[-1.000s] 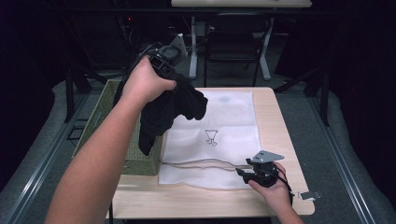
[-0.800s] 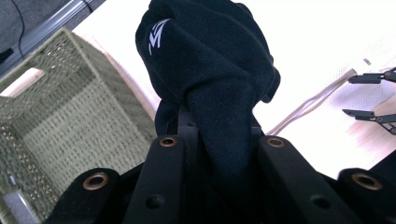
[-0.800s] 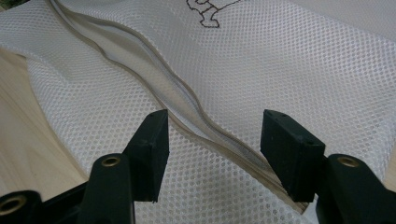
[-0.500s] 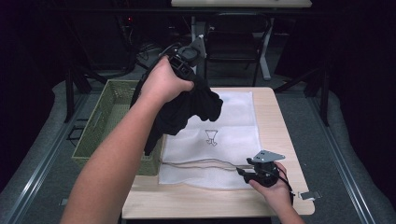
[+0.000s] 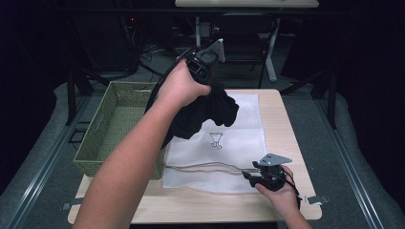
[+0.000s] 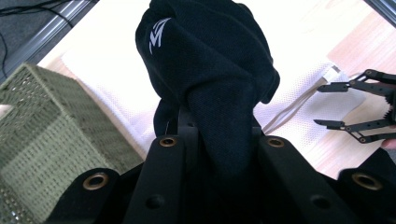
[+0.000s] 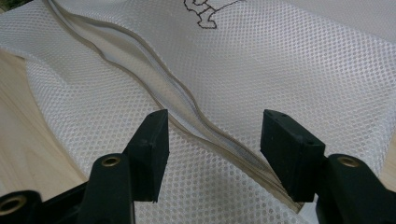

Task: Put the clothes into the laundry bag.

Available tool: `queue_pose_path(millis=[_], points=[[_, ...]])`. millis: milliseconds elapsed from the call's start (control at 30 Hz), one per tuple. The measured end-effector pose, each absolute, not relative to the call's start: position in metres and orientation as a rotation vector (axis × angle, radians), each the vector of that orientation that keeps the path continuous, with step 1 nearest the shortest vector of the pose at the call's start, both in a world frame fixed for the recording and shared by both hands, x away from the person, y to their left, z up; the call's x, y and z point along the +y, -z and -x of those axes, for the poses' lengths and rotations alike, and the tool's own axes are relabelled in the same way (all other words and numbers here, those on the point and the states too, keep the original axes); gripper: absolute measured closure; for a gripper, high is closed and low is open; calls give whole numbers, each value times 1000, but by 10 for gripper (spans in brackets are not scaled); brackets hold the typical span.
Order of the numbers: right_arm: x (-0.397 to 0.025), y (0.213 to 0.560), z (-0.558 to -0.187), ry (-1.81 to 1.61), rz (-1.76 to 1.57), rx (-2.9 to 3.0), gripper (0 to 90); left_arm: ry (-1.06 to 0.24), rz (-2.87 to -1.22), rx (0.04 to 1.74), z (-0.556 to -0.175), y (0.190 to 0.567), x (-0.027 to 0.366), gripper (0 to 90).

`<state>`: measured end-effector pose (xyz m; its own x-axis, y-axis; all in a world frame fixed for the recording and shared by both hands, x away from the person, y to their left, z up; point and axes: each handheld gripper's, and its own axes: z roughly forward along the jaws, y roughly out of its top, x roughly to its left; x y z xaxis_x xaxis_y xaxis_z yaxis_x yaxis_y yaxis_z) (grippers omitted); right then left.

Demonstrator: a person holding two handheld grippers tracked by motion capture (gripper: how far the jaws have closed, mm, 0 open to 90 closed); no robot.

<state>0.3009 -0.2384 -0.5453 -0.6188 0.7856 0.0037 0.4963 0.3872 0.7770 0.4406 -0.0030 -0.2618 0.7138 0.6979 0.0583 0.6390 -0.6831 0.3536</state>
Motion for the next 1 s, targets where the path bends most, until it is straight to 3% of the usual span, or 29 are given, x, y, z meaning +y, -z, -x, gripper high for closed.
queue_pose_path(millis=[367, 1000], points=[[-238, 545, -301, -1091, -1112, 2283, 423, -286, -2630, 1026, -435, 263, -9, 787], [-238, 545, -301, -1089, -1112, 2288, 423, -238, -2595, 1094, -434, 300, 27, 787]])
